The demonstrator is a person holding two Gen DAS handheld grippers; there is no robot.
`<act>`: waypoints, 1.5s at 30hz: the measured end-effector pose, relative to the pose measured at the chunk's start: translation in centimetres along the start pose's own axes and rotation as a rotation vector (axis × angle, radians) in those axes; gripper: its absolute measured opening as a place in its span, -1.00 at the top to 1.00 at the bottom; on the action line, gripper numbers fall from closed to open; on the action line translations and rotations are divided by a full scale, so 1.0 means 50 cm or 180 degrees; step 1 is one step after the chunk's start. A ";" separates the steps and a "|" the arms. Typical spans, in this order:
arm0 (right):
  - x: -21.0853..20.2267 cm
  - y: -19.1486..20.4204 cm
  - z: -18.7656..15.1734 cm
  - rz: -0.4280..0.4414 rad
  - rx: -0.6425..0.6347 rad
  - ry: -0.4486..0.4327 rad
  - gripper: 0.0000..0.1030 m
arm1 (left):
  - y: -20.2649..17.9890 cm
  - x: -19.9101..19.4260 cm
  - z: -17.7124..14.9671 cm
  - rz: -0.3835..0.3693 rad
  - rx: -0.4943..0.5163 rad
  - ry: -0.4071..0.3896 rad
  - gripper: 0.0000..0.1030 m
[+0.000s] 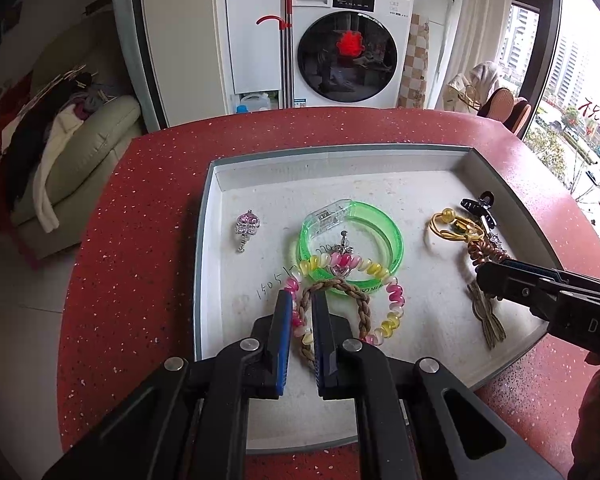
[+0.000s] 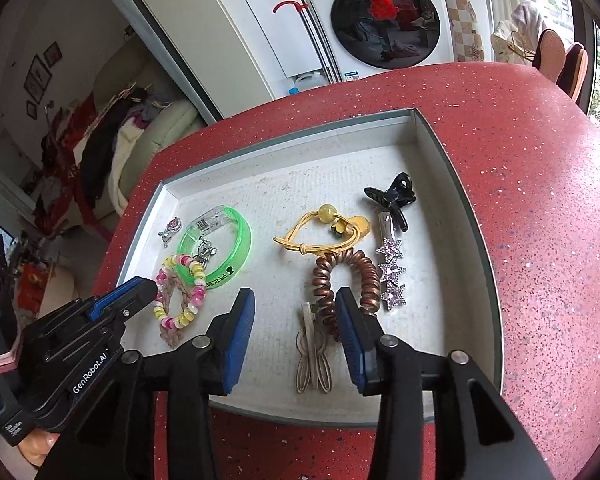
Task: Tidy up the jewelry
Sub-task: 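Open the right gripper to drop the cream clip while the left releases the bracelet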
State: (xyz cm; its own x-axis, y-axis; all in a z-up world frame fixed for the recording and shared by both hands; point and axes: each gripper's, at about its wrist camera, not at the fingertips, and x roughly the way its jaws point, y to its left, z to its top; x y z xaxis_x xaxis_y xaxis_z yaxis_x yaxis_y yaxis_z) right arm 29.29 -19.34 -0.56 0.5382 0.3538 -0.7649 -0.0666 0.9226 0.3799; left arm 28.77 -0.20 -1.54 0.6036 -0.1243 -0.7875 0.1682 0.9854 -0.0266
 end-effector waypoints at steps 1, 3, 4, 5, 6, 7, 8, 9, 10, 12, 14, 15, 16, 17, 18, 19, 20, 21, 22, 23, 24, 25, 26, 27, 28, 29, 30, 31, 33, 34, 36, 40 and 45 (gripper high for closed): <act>-0.004 0.002 -0.001 0.0008 -0.0006 -0.0010 0.09 | 0.001 -0.003 0.000 -0.0005 -0.0007 -0.0013 0.45; -0.011 0.004 -0.001 0.0013 -0.0008 -0.0025 0.06 | 0.002 -0.008 0.001 -0.0011 -0.0017 -0.0035 0.44; -0.014 0.004 -0.001 0.0014 -0.0002 -0.0034 0.02 | 0.003 -0.010 0.000 -0.0016 -0.0023 -0.0040 0.44; -0.017 0.003 -0.002 0.0012 0.0007 -0.0041 -0.01 | 0.003 -0.010 0.001 -0.0020 -0.0030 -0.0037 0.44; -0.019 0.003 -0.003 0.0014 0.0020 -0.0046 -0.02 | 0.004 -0.010 0.001 -0.0025 -0.0040 -0.0032 0.44; -0.021 0.002 -0.004 0.0021 0.0033 -0.0046 -0.03 | 0.006 -0.011 0.001 -0.0031 -0.0054 -0.0026 0.44; -0.022 0.001 -0.005 0.0027 0.0042 -0.0047 -0.04 | 0.008 -0.010 0.000 -0.0037 -0.0068 -0.0019 0.44; -0.024 0.000 -0.007 0.0029 0.0047 -0.0047 -0.04 | 0.010 -0.010 -0.001 -0.0043 -0.0081 -0.0011 0.44; -0.024 0.000 -0.008 0.0028 0.0051 -0.0047 -0.05 | 0.011 -0.009 -0.001 -0.0043 -0.0093 -0.0002 0.44; -0.025 -0.002 -0.011 0.0024 0.0061 -0.0044 -0.05 | 0.013 -0.007 -0.002 -0.0036 -0.0109 0.0017 0.44; -0.025 -0.004 -0.012 0.0026 0.0070 -0.0038 -0.06 | 0.012 -0.005 -0.001 -0.0014 -0.0111 0.0032 0.44; -0.026 -0.004 -0.013 0.0024 0.0073 -0.0040 -0.06 | 0.011 -0.004 -0.001 -0.0004 -0.0111 0.0036 0.44; -0.028 -0.005 -0.014 0.0023 0.0074 -0.0046 -0.06 | 0.010 -0.004 -0.001 0.0005 -0.0111 0.0037 0.44; -0.029 -0.006 -0.014 0.0021 0.0075 -0.0052 -0.06 | 0.008 -0.003 -0.001 0.0018 -0.0104 0.0038 0.44; -0.030 -0.006 -0.014 0.0019 0.0074 -0.0057 -0.06 | 0.005 -0.002 0.000 0.0037 -0.0089 0.0038 0.44; -0.031 -0.006 -0.014 0.0016 0.0075 -0.0061 -0.06 | 0.003 -0.003 0.000 0.0059 -0.0072 0.0031 0.44; -0.033 -0.007 -0.014 0.0014 0.0075 -0.0064 -0.06 | 0.001 -0.003 -0.001 0.0087 -0.0054 0.0023 0.44; -0.033 -0.007 -0.014 0.0011 0.0075 -0.0066 -0.06 | -0.003 -0.005 -0.001 0.0115 -0.0035 0.0012 0.44; -0.035 -0.008 -0.014 0.0006 0.0078 -0.0070 -0.06 | -0.005 -0.006 -0.001 0.0133 -0.0018 0.0001 0.44; -0.036 -0.010 -0.014 0.0003 0.0085 -0.0074 -0.06 | -0.006 -0.007 -0.001 0.0140 -0.0006 -0.0004 0.44; -0.037 -0.012 -0.015 0.0004 0.0093 -0.0075 -0.06 | -0.006 -0.007 0.000 0.0138 -0.0002 -0.0005 0.44; -0.038 -0.013 -0.015 0.0004 0.0101 -0.0075 -0.06 | -0.006 -0.008 0.000 0.0134 -0.0003 -0.0005 0.44; -0.039 -0.014 -0.015 0.0002 0.0104 -0.0076 -0.06 | -0.007 -0.009 0.001 0.0134 -0.0004 -0.0004 0.44; -0.039 -0.015 -0.015 0.0001 0.0107 -0.0077 -0.06 | -0.007 -0.009 0.001 0.0137 -0.0003 -0.0003 0.44; -0.040 -0.015 -0.015 0.0001 0.0107 -0.0078 -0.06 | -0.008 -0.009 0.001 0.0143 -0.0003 0.0000 0.44; -0.040 -0.015 -0.015 -0.0002 0.0107 -0.0079 -0.06 | -0.008 -0.010 0.002 0.0149 0.0002 0.0000 0.44; -0.041 -0.016 -0.015 -0.0002 0.0108 -0.0081 -0.06 | -0.008 -0.010 0.002 0.0165 0.0010 -0.0001 0.44; -0.041 -0.016 -0.015 -0.0001 0.0108 -0.0081 -0.06 | -0.009 -0.011 0.002 0.0183 0.0016 -0.0007 0.44; -0.041 -0.016 -0.015 0.0001 0.0108 -0.0082 -0.06 | -0.009 -0.015 0.003 0.0205 0.0017 -0.0029 0.44; -0.041 -0.016 -0.015 0.0002 0.0108 -0.0083 -0.06 | -0.008 -0.016 0.004 0.0216 0.0013 -0.0041 0.44; -0.041 -0.016 -0.015 0.0000 0.0107 -0.0085 -0.06 | -0.007 -0.019 0.005 0.0232 0.0002 -0.0060 0.44; -0.041 -0.016 -0.015 -0.0001 0.0107 -0.0085 -0.06 | 0.000 -0.021 0.007 0.0233 -0.0051 -0.0070 0.44; -0.052 -0.019 -0.010 -0.0002 0.0108 -0.0105 -0.06 | 0.003 -0.023 0.007 0.0263 -0.0058 -0.0074 0.44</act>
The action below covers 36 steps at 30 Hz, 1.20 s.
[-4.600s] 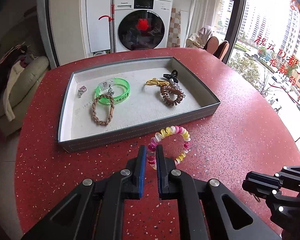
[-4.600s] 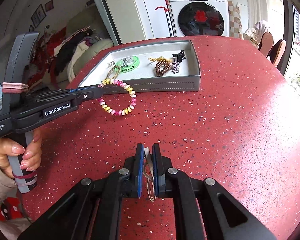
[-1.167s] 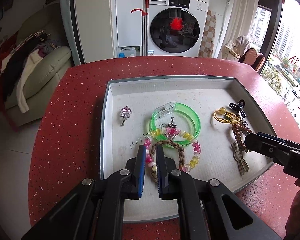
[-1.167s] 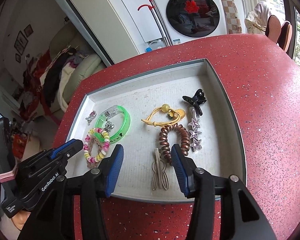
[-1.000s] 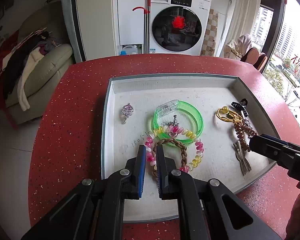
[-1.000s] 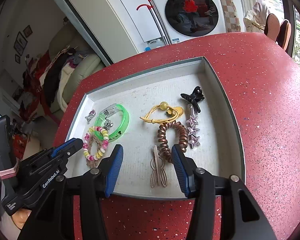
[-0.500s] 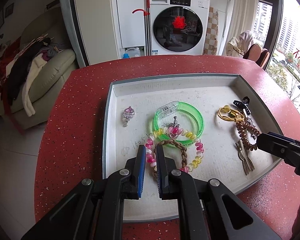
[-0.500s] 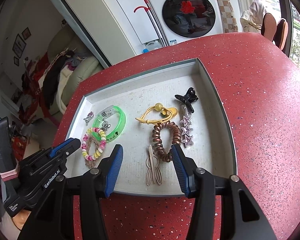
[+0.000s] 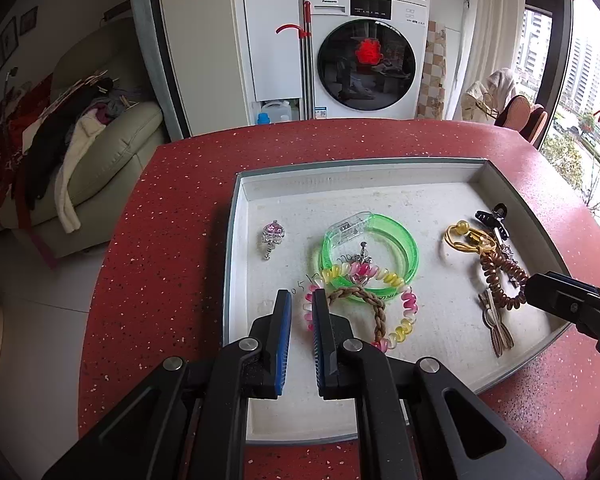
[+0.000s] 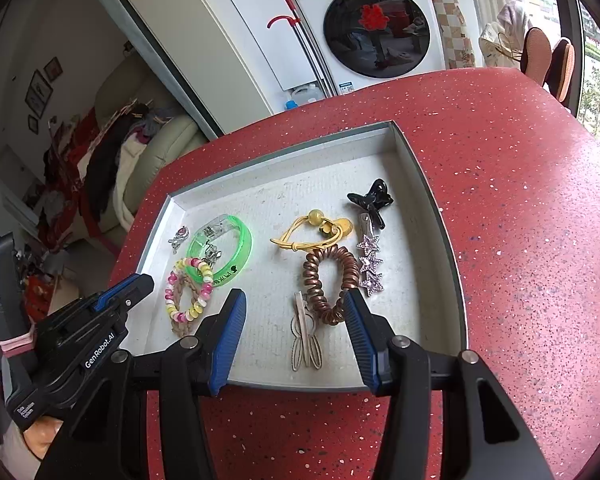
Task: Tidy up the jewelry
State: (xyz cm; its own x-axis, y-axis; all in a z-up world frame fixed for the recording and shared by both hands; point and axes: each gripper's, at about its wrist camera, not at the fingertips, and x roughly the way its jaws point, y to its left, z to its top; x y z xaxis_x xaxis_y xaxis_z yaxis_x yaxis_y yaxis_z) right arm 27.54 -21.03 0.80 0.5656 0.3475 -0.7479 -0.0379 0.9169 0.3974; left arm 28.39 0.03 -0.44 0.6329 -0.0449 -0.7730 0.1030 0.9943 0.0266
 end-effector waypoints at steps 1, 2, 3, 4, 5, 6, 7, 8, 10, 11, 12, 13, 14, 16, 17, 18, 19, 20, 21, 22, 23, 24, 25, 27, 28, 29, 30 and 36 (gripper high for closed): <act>-0.001 0.000 0.001 -0.0001 0.0000 -0.0004 -0.06 | 0.001 -0.001 0.000 -0.0001 -0.0006 -0.0002 0.44; -0.003 -0.001 0.001 -0.0002 0.0002 -0.0008 -0.06 | 0.002 -0.002 0.001 -0.0002 -0.0012 -0.0003 0.44; -0.005 -0.002 0.001 -0.0001 0.0002 -0.0009 -0.06 | 0.002 -0.003 0.002 -0.0002 -0.0015 -0.0004 0.44; -0.005 -0.002 0.001 -0.0004 0.0002 -0.0011 -0.06 | 0.003 -0.004 0.003 -0.0003 -0.0015 -0.0006 0.44; -0.006 -0.002 0.001 -0.0006 0.0002 -0.0015 -0.06 | 0.003 -0.005 0.003 0.0000 -0.0018 -0.0009 0.42; -0.007 -0.002 0.001 -0.0006 0.0003 -0.0016 -0.06 | 0.004 -0.006 0.003 0.0012 -0.0025 -0.0013 -0.19; -0.007 -0.002 0.001 -0.0005 0.0003 -0.0017 -0.06 | 0.006 -0.008 0.004 0.0041 -0.0041 -0.0015 -0.76; -0.007 -0.001 0.001 -0.0007 -0.0003 -0.0020 -0.06 | 0.008 -0.013 0.003 0.0100 -0.0069 -0.0064 -1.00; -0.006 0.001 0.003 -0.0030 -0.0016 -0.0018 -0.06 | 0.008 -0.026 0.005 0.0127 -0.0044 -0.0164 -1.00; -0.006 0.002 0.003 -0.0048 -0.0026 -0.0021 -0.06 | 0.007 -0.027 0.007 0.0114 -0.0037 -0.0153 -1.00; -0.007 0.004 0.004 -0.0071 -0.0047 -0.0031 -0.06 | 0.008 -0.028 0.009 0.0109 -0.0046 -0.0154 -1.00; -0.007 0.008 0.004 -0.0107 -0.0086 -0.0043 -0.06 | 0.010 -0.028 0.009 0.0111 -0.0055 -0.0163 -1.00; -0.008 0.013 0.004 -0.0157 -0.0141 -0.0054 -0.08 | 0.012 -0.028 0.008 0.0114 -0.0060 -0.0165 -1.00; -0.009 0.025 0.003 -0.0248 -0.0240 -0.0095 -0.30 | 0.014 -0.026 0.006 0.0130 -0.0062 -0.0151 -1.00; -0.011 0.028 0.003 -0.0269 -0.0269 -0.0117 -0.48 | 0.014 -0.025 0.006 0.0132 -0.0060 -0.0140 -1.00; -0.012 0.030 0.003 -0.0279 -0.0289 -0.0135 -0.54 | 0.013 -0.025 0.003 0.0132 -0.0056 -0.0132 -1.00; -0.013 0.032 0.003 -0.0292 -0.0307 -0.0142 -0.56 | 0.013 -0.024 0.002 0.0138 -0.0054 -0.0130 -1.00; -0.013 0.033 0.003 -0.0316 -0.0326 -0.0145 -0.56 | 0.012 -0.025 0.001 0.0144 -0.0053 -0.0131 -1.00; -0.012 0.034 0.003 -0.0343 -0.0344 -0.0149 -0.57 | 0.013 -0.026 -0.002 0.0142 -0.0051 -0.0132 -1.00; -0.012 0.036 0.003 -0.0374 -0.0363 -0.0152 -0.60 | 0.012 -0.026 -0.003 0.0141 -0.0045 -0.0130 -1.00; -0.013 0.037 0.002 -0.0407 -0.0382 -0.0163 -0.63 | 0.012 -0.027 -0.003 0.0140 -0.0035 -0.0129 -1.00; -0.013 0.038 0.001 -0.0439 -0.0404 -0.0178 -0.64 | 0.012 -0.028 -0.004 0.0138 -0.0025 -0.0129 -1.00; -0.014 0.039 0.000 -0.0467 -0.0424 -0.0194 -0.69 | 0.011 -0.029 -0.004 0.0139 -0.0019 -0.0131 -1.00; -0.017 0.039 -0.003 -0.0481 -0.0451 -0.0221 -0.70 | 0.011 -0.031 -0.005 0.0145 -0.0018 -0.0131 -1.00; -0.017 0.040 -0.004 -0.0481 -0.0459 -0.0229 -0.71 | 0.012 -0.031 -0.006 0.0147 -0.0022 -0.0129 -1.00; -0.018 0.040 -0.005 -0.0483 -0.0465 -0.0239 -0.76 | 0.012 -0.032 -0.006 0.0150 -0.0026 -0.0127 -1.00; -0.018 0.041 -0.006 -0.0481 -0.0472 -0.0257 -0.77 | 0.013 -0.032 -0.007 0.0156 -0.0031 -0.0125 -1.00; -0.027 0.049 -0.009 -0.0524 -0.0524 -0.0387 -1.00 | 0.015 -0.030 -0.010 0.0167 -0.0061 -0.0105 -1.00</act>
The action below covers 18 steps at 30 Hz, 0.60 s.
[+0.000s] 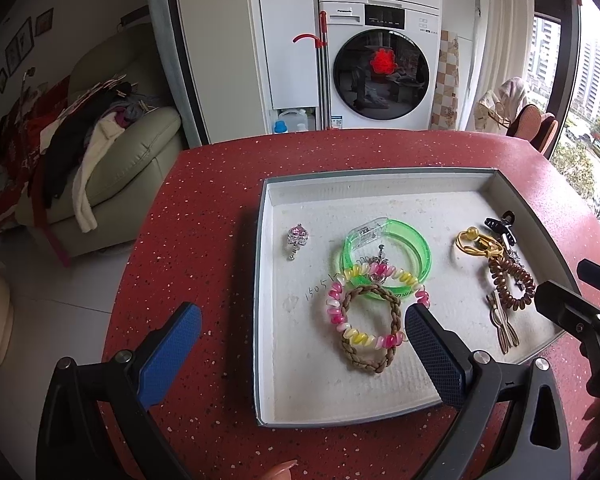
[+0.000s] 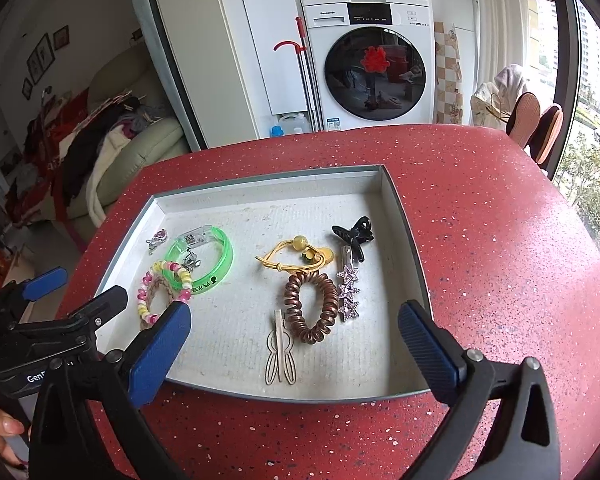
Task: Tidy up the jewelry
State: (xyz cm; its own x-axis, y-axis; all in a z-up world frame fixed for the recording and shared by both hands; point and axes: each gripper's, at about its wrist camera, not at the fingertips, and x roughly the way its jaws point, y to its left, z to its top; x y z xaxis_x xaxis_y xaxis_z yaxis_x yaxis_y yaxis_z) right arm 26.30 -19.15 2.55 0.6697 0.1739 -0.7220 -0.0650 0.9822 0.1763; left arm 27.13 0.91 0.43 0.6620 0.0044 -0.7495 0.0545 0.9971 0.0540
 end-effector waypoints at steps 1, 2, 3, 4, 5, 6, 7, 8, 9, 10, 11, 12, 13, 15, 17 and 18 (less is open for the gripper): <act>-0.003 0.001 0.001 0.0007 -0.0002 -0.0021 -1.00 | 0.000 0.000 -0.001 0.0001 0.0001 0.0001 -1.00; -0.005 0.002 0.000 0.0015 -0.0002 -0.0038 -1.00 | 0.000 0.000 0.000 -0.0001 0.0002 0.0001 -1.00; -0.006 0.002 0.000 0.0015 -0.0001 -0.0058 -1.00 | 0.000 -0.001 0.000 -0.0002 0.0002 -0.0003 -1.00; -0.008 0.003 0.001 0.0009 0.0000 -0.0085 -1.00 | 0.002 -0.001 -0.001 0.0001 0.0002 -0.0010 -1.00; -0.011 0.002 0.000 0.0007 0.0002 -0.0111 -1.00 | 0.002 -0.002 -0.001 0.0001 0.0002 -0.0023 -1.00; -0.013 0.001 0.000 0.0009 0.0003 -0.0128 -1.00 | 0.002 -0.005 -0.003 -0.0001 0.0005 -0.0045 -1.00; -0.014 0.000 -0.001 0.0006 -0.0001 -0.0141 -1.00 | 0.003 -0.008 -0.004 0.0011 0.0009 -0.0077 -1.00; -0.015 0.000 -0.003 -0.0003 -0.0008 -0.0148 -1.00 | 0.003 -0.012 -0.005 0.0032 0.0015 -0.0106 -1.00; -0.015 0.001 -0.003 -0.0017 -0.0016 -0.0154 -1.00 | 0.001 -0.014 -0.006 0.0047 0.0018 -0.0126 -1.00; -0.016 0.001 -0.004 -0.0039 -0.0024 -0.0164 -1.00 | 0.001 -0.016 -0.007 0.0055 0.0021 -0.0137 -1.00; -0.018 0.001 -0.005 -0.0060 -0.0029 -0.0179 -1.00 | 0.001 -0.018 -0.009 0.0069 0.0024 -0.0146 -1.00; -0.020 0.000 -0.006 -0.0071 -0.0030 -0.0190 -1.00 | 0.000 -0.020 -0.010 0.0080 0.0023 -0.0157 -1.00; -0.023 0.000 -0.008 -0.0081 -0.0026 -0.0204 -1.00 | 0.001 -0.022 -0.012 0.0077 0.0014 -0.0167 -1.00; -0.031 -0.001 -0.012 -0.0095 -0.0022 -0.0244 -1.00 | 0.001 -0.028 -0.017 0.0050 -0.0016 -0.0171 -1.00; -0.040 0.000 -0.019 -0.0099 -0.0038 -0.0268 -1.00 | 0.000 -0.037 -0.023 0.0070 -0.0029 -0.0198 -1.00; -0.045 0.001 -0.023 -0.0109 -0.0053 -0.0278 -1.00 | -0.001 -0.043 -0.028 0.0091 -0.0028 -0.0233 -1.00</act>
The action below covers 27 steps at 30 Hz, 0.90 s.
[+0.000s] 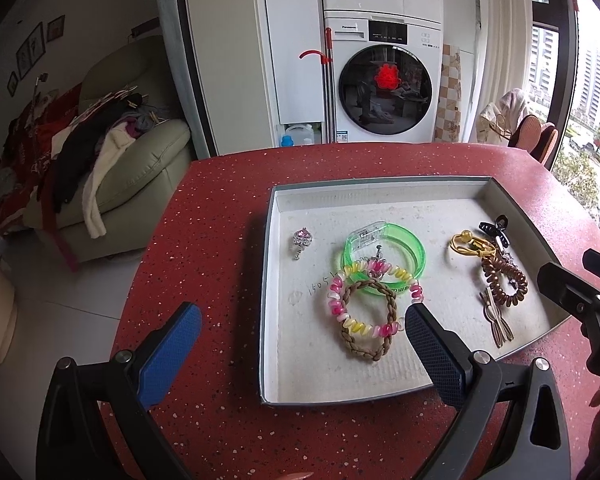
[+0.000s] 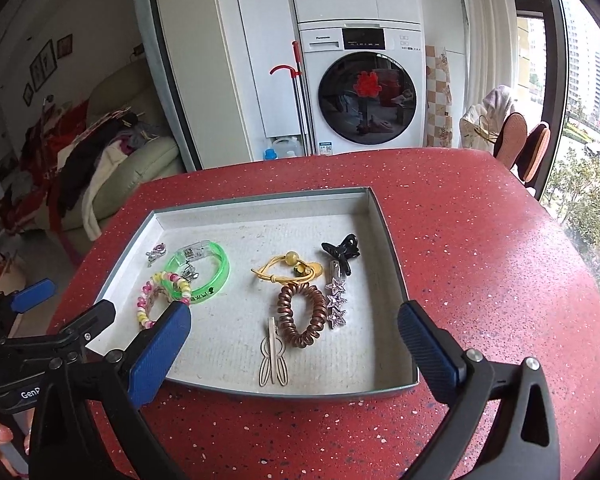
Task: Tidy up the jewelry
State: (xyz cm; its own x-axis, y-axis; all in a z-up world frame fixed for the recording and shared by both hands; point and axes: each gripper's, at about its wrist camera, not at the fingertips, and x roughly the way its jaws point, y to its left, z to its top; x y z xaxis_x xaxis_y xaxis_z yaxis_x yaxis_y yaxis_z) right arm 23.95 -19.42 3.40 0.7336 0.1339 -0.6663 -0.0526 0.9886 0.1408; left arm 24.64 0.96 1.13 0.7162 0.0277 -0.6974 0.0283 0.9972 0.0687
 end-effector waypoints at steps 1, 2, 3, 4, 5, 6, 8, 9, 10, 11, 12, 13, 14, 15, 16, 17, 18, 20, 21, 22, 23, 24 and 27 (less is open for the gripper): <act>-0.005 0.001 -0.005 -0.0008 -0.0014 -0.0007 -1.00 | -0.001 -0.007 -0.005 0.0020 0.0005 -0.0037 -1.00; -0.010 0.002 -0.010 -0.0015 -0.0025 -0.0014 -1.00 | -0.003 -0.014 -0.010 0.0032 0.0020 -0.0060 -1.00; -0.015 0.002 -0.015 -0.0023 -0.0031 -0.0024 -1.00 | -0.005 -0.019 -0.015 0.0038 0.0033 -0.0075 -1.00; -0.020 0.002 -0.021 -0.0029 -0.0030 -0.0031 -1.00 | -0.007 -0.025 -0.021 0.0042 0.0035 -0.0087 -1.00; -0.024 0.002 -0.026 -0.0031 -0.0026 -0.0034 -1.00 | -0.008 -0.031 -0.027 0.0044 0.0028 -0.0099 -1.00; -0.028 0.002 -0.031 -0.0034 -0.0021 -0.0037 -1.00 | -0.009 -0.036 -0.033 0.0046 0.0015 -0.0110 -1.00; -0.037 0.002 -0.041 -0.0056 -0.0021 -0.0053 -1.00 | -0.009 -0.046 -0.044 0.0057 -0.0013 -0.0130 -1.00; -0.041 0.002 -0.047 -0.0075 -0.0030 -0.0064 -1.00 | -0.008 -0.050 -0.048 0.0065 -0.0035 -0.0136 -1.00; -0.046 0.003 -0.052 -0.0103 -0.0043 -0.0080 -1.00 | -0.008 -0.054 -0.053 0.0069 -0.0064 -0.0141 -1.00; -0.051 0.004 -0.058 -0.0131 -0.0054 -0.0099 -1.00 | -0.006 -0.057 -0.058 0.0072 -0.0099 -0.0141 -1.00; -0.056 0.005 -0.063 -0.0154 -0.0059 -0.0119 -1.00 | -0.004 -0.060 -0.062 0.0078 -0.0128 -0.0141 -1.00; -0.061 0.005 -0.067 -0.0172 -0.0056 -0.0137 -1.00 | -0.003 -0.064 -0.066 0.0090 -0.0151 -0.0143 -1.00; -0.065 0.004 -0.071 -0.0185 -0.0048 -0.0151 -1.00 | -0.003 -0.066 -0.070 0.0110 -0.0166 -0.0153 -1.00; -0.068 0.004 -0.075 -0.0195 -0.0040 -0.0161 -1.00 | -0.004 -0.070 -0.075 0.0130 -0.0174 -0.0171 -1.00; -0.071 0.004 -0.079 -0.0210 -0.0037 -0.0169 -1.00 | -0.005 -0.073 -0.079 0.0149 -0.0175 -0.0186 -1.00; -0.074 0.004 -0.082 -0.0230 -0.0043 -0.0178 -1.00 | -0.006 -0.075 -0.083 0.0160 -0.0177 -0.0192 -1.00; -0.076 0.005 -0.085 -0.0245 -0.0052 -0.0189 -1.00 | -0.006 -0.076 -0.086 0.0160 -0.0178 -0.0189 -1.00; -0.082 0.007 -0.091 -0.0279 -0.0083 -0.0210 -1.00 | -0.009 -0.078 -0.093 0.0167 -0.0180 -0.0188 -1.00; -0.086 0.006 -0.092 -0.0298 -0.0100 -0.0226 -1.00 | -0.011 -0.079 -0.096 0.0180 -0.0174 -0.0194 -1.00; -0.089 0.007 -0.094 -0.0313 -0.0112 -0.0243 -1.00 | -0.012 -0.081 -0.098 0.0198 -0.0167 -0.0204 -1.00; -0.092 0.007 -0.096 -0.0322 -0.0117 -0.0257 -1.00 | -0.014 -0.082 -0.099 0.0208 -0.0166 -0.0211 -1.00; -0.093 0.006 -0.094 -0.0325 -0.0121 -0.0269 -1.00 | -0.015 -0.084 -0.101 0.0207 -0.0172 -0.0217 -1.00; -0.097 0.005 -0.095 -0.0342 -0.0129 -0.0281 -1.00 | -0.017 -0.085 -0.105 0.0210 -0.0173 -0.0228 -1.00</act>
State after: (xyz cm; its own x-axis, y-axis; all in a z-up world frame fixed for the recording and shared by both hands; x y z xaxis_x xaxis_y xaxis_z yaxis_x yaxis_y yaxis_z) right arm 17.18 -19.48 3.19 0.7931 0.0225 -0.6087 0.0033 0.9991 0.0412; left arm 17.91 0.37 0.28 0.7634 0.0903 -0.6396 -0.0570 0.9957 0.0725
